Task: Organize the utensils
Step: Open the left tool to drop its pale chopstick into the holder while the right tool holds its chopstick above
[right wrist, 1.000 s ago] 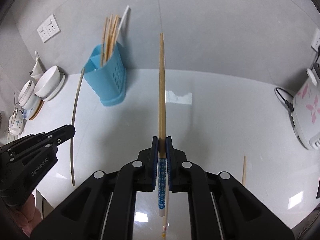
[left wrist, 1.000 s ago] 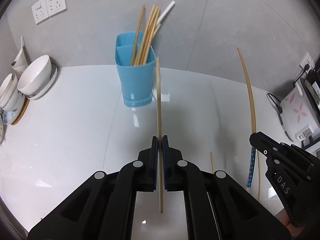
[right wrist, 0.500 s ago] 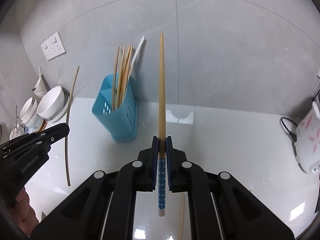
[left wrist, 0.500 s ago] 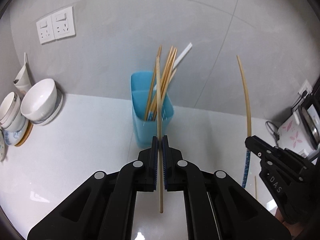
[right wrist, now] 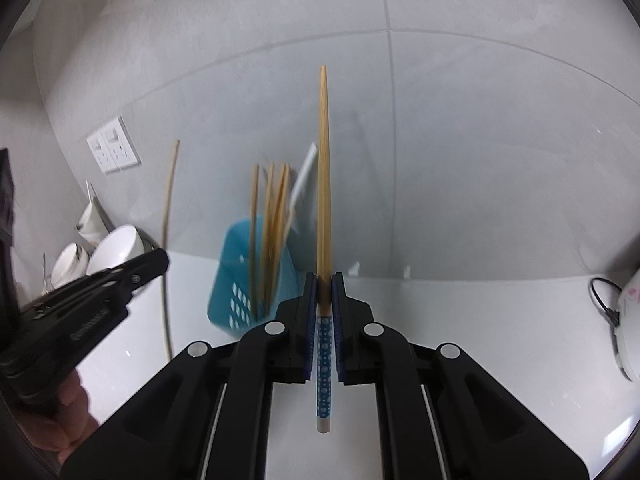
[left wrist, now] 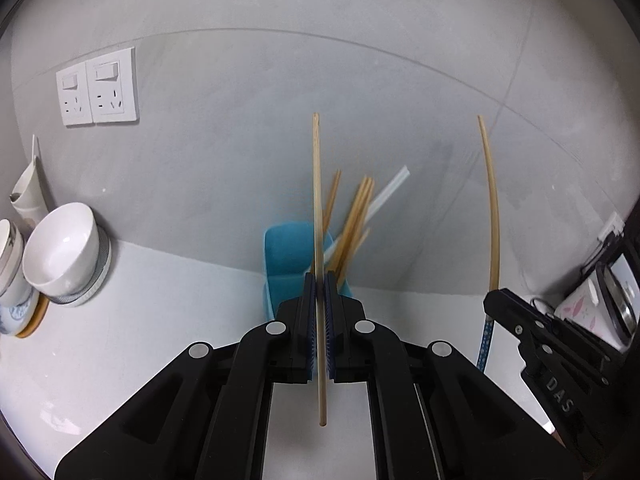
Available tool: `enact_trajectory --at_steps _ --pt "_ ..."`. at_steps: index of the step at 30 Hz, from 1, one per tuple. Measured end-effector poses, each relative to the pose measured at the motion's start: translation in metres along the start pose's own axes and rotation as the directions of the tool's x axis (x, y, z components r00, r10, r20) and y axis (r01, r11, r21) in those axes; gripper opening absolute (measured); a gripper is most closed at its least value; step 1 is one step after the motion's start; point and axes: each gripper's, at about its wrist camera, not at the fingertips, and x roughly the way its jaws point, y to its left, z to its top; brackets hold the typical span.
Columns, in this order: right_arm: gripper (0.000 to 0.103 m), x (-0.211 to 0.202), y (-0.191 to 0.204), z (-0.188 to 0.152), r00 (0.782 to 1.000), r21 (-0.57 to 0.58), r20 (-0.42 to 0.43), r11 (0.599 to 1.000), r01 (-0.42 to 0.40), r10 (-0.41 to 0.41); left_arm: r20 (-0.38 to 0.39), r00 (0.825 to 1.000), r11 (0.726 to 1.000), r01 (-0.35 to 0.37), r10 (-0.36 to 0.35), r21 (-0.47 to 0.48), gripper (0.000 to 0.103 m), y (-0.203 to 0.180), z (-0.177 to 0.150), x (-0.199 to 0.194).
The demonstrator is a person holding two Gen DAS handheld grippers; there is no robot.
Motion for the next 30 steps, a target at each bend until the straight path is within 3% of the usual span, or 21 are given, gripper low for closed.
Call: enact_trajectory --at_steps 4,12,18,30 --pt "0.007 0.008 0.000 0.006 0.999 0.016 0.035 1.000 -0.014 0.014 0.055 0.998 1.000 0.019 -0.019 -0.004 0.004 0.003 0.005 0.014" --pt "0.007 0.030 -0.006 0.003 1.000 0.037 0.022 0.999 -0.019 0.018 0.147 0.988 0.998 0.033 -0.039 0.044 0.004 0.000 0.001 0.040" --pt "0.007 0.043 -0.007 -0.004 1.000 0.047 -0.002 0.999 -0.016 0.016 0.156 0.987 0.996 0.037 -0.050 0.080 0.004 0.000 -0.010 0.059" --pt "0.007 0.056 0.002 -0.009 0.999 0.041 -0.029 0.999 -0.027 0.029 0.103 0.994 0.994 0.032 -0.043 0.104 0.004 0.006 -0.028 0.083"
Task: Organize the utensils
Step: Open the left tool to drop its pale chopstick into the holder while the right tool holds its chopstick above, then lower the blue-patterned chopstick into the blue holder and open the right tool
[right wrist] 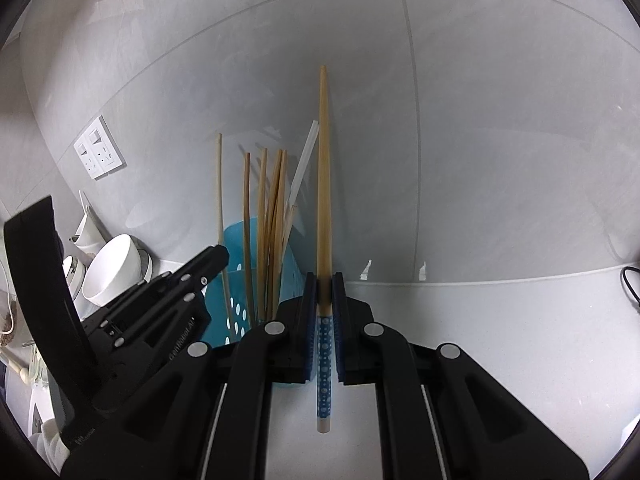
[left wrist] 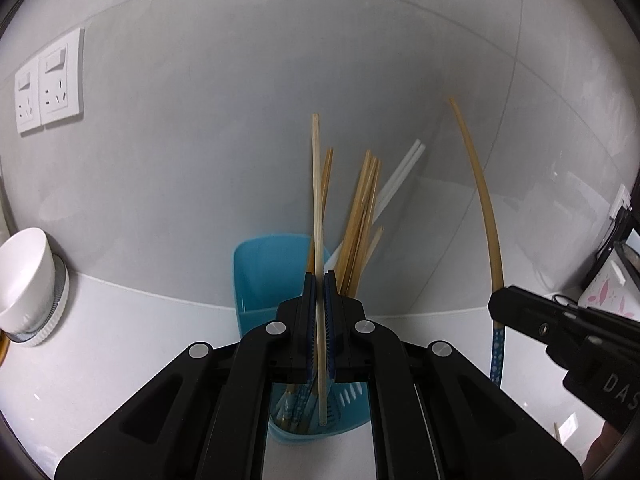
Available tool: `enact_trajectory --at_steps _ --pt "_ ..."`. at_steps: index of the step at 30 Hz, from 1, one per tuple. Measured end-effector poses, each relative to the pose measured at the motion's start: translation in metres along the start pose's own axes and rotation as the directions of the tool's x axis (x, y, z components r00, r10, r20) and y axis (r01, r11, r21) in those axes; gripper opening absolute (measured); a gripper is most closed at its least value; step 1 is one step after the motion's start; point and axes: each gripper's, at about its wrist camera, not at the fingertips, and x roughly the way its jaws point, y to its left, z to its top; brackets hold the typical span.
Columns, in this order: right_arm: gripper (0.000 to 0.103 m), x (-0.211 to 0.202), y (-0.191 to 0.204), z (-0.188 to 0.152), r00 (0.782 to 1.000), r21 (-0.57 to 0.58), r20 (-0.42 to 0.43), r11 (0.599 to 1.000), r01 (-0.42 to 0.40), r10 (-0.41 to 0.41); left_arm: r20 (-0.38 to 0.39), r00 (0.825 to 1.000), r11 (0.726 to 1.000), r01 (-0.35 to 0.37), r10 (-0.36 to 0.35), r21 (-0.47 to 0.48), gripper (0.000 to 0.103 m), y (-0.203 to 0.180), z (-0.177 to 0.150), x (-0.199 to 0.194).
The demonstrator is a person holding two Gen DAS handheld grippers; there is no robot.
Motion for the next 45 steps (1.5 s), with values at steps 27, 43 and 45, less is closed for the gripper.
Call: enact_trajectory --at_steps 27,43,45 --pt "0.007 0.009 0.030 0.015 0.992 -0.044 0.056 0.993 -0.109 0.111 -0.154 0.983 0.993 -0.105 0.096 -0.054 0.089 0.049 -0.013 -0.035" --pt "0.007 0.034 0.056 0.009 0.977 -0.084 0.124 0.983 -0.163 0.173 -0.163 0.977 0.984 -0.155 0.139 -0.090 0.097 0.082 -0.015 -0.035" --pt "0.007 0.039 0.055 0.003 0.980 -0.087 0.118 0.984 -0.153 0.162 -0.165 0.977 0.983 -0.155 0.138 -0.099 0.097 0.084 -0.016 -0.034"
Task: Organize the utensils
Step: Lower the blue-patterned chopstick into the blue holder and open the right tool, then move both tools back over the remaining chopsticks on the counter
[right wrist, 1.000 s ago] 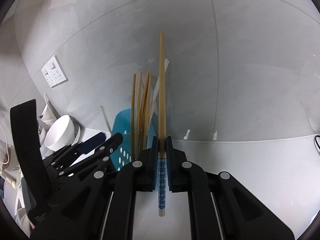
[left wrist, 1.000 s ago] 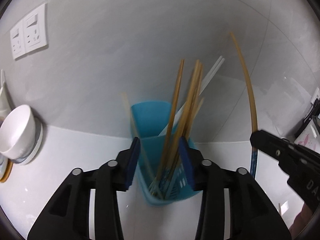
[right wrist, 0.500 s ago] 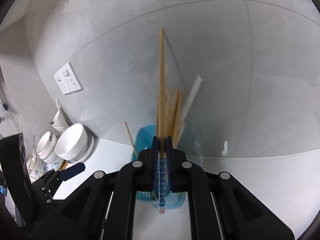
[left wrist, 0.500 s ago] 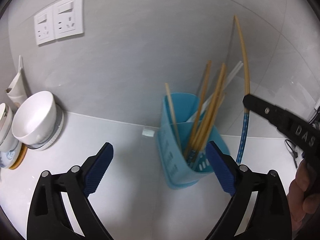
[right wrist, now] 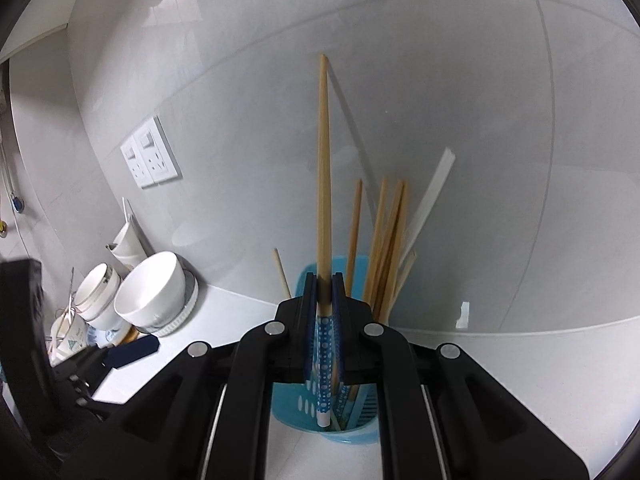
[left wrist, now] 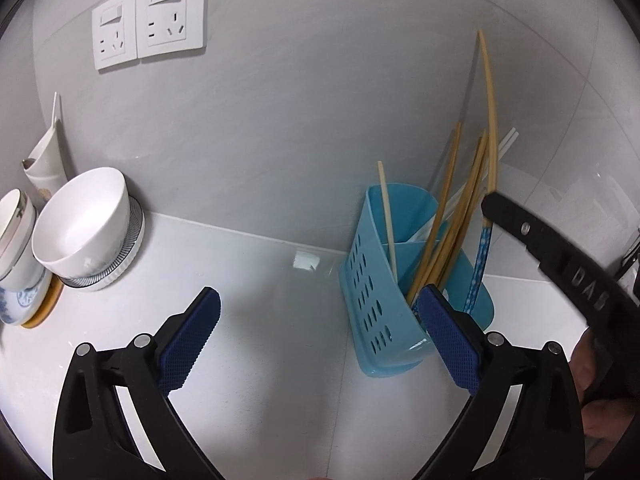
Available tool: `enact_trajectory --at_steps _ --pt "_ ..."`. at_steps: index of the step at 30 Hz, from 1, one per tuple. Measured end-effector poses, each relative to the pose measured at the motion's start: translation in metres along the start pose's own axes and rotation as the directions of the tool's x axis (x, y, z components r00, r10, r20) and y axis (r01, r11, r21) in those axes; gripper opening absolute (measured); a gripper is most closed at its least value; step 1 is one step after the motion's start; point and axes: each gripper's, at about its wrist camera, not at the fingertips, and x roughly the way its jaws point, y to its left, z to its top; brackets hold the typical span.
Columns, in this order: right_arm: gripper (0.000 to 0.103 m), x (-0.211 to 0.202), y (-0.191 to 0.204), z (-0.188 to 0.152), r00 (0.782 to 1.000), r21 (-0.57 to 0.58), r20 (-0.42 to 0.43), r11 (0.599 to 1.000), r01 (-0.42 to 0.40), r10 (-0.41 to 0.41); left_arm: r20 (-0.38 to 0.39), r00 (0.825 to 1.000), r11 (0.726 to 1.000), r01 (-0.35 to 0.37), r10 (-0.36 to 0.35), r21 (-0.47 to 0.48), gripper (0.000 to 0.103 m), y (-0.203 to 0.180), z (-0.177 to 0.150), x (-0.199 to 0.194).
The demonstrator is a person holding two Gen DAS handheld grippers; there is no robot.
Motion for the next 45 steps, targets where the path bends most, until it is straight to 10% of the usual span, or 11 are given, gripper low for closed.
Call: enact_trajectory --at_steps 10,29,45 --pt "0.011 0.011 0.000 -0.017 0.997 -0.015 -0.071 0.999 0.041 -0.042 -0.007 1.000 1.000 -0.013 0.013 -0.004 0.097 -0.001 0.001 -0.002" --pt "0.094 -0.091 -0.073 -0.046 0.968 0.016 -0.098 0.972 0.233 -0.230 -0.063 0.996 0.998 0.060 -0.058 0.028 0.097 -0.062 -0.032 -0.029" --pt "0.095 -0.192 -0.180 -0.139 0.856 0.084 -0.247 0.870 0.485 -0.454 -0.228 0.966 0.983 0.150 -0.122 0.110 0.097 -0.163 -0.121 -0.041"
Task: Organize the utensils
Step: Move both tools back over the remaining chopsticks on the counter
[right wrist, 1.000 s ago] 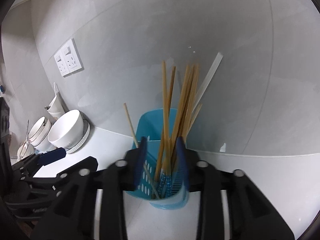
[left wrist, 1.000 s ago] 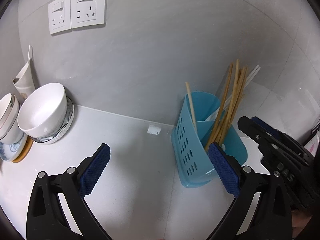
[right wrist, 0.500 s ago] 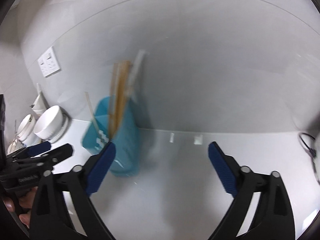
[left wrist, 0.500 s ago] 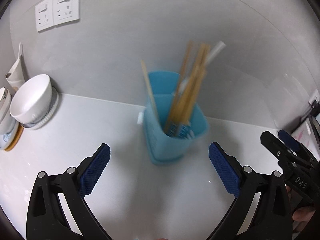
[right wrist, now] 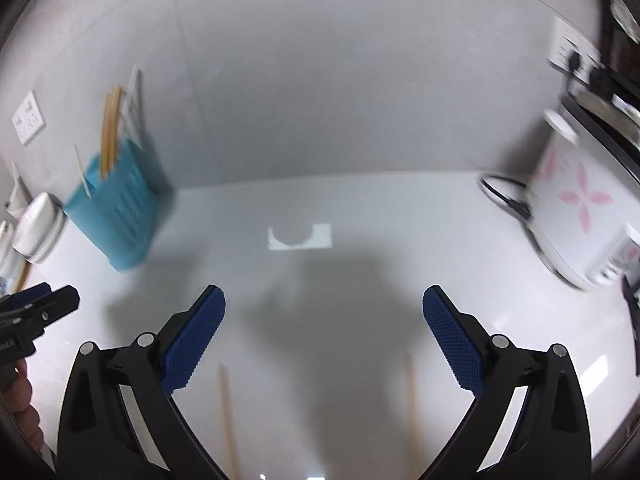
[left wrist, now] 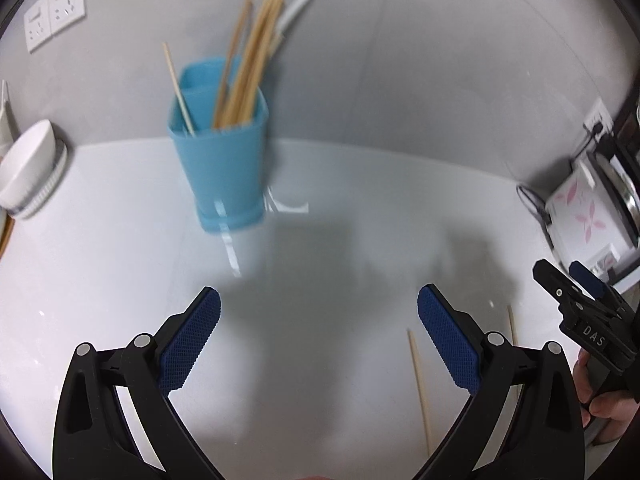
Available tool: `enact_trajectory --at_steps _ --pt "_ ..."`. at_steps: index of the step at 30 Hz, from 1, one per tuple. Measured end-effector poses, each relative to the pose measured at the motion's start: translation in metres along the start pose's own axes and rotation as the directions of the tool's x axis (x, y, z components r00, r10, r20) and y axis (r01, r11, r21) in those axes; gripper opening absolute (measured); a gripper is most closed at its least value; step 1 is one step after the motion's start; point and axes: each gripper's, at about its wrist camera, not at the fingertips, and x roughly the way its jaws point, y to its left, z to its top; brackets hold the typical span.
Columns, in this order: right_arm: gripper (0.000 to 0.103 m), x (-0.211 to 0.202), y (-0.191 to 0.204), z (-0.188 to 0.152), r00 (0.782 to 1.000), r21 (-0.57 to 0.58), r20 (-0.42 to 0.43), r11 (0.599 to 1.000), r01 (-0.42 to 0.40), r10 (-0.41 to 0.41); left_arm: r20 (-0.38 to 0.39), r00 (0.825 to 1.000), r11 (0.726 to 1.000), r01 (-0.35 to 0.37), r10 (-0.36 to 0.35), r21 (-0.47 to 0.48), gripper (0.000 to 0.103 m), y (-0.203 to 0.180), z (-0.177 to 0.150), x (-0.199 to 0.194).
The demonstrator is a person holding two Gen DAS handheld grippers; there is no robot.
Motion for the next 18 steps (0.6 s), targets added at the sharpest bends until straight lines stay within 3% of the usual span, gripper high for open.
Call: enact_trajectory --at_steps 11,18 --pt "0.095 0.011 -0.056 -0.061 0.987 -0.003 -0.150 0.999 0.049 -0.049 -0.145 0.989 1.000 0.019 -0.016 0.023 0.097 -0.052 -0.059 0.033" --pt "0.095 0.022 -0.070 -0.076 0.973 -0.008 -0.226 0.999 0.046 -0.046 -0.197 0.980 1.000 -0.006 0.009 0.018 0.096 -0.073 -0.092 0.049"
